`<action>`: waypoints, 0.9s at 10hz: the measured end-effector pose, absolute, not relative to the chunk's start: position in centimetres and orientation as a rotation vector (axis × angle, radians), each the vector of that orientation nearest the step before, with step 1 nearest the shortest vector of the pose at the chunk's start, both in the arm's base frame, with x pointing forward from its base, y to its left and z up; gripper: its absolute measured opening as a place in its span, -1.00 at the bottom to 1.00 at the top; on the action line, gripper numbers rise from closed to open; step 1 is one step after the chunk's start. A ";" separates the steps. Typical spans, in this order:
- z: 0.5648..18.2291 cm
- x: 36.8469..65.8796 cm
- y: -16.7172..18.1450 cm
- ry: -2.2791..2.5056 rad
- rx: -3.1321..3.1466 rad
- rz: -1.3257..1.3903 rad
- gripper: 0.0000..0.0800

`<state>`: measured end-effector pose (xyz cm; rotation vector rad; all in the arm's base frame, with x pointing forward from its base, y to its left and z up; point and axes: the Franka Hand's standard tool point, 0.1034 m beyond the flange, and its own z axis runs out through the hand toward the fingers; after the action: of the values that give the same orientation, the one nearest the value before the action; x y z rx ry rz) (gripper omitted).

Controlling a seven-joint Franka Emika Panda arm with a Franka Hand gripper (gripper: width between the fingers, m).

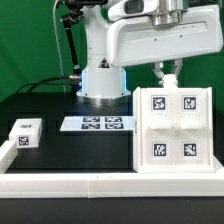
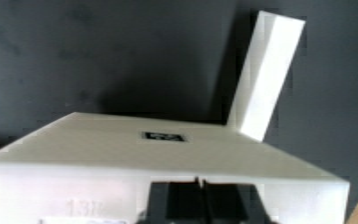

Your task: Assemble cabinet

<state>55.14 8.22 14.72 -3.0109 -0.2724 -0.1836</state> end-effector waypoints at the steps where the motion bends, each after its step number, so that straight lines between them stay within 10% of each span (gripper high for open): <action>1: 14.9 55.1 8.2 -0.271 -3.011 -0.188 -0.99; 9: 15.0 55.1 9.2 -0.259 -3.008 -0.181 -0.99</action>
Offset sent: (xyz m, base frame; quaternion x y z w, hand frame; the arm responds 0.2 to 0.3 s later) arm 0.0129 0.0055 0.0085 -0.0129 -0.0233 -0.0044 0.9996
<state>55.09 9.23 14.99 -3.0084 -0.2593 -0.1810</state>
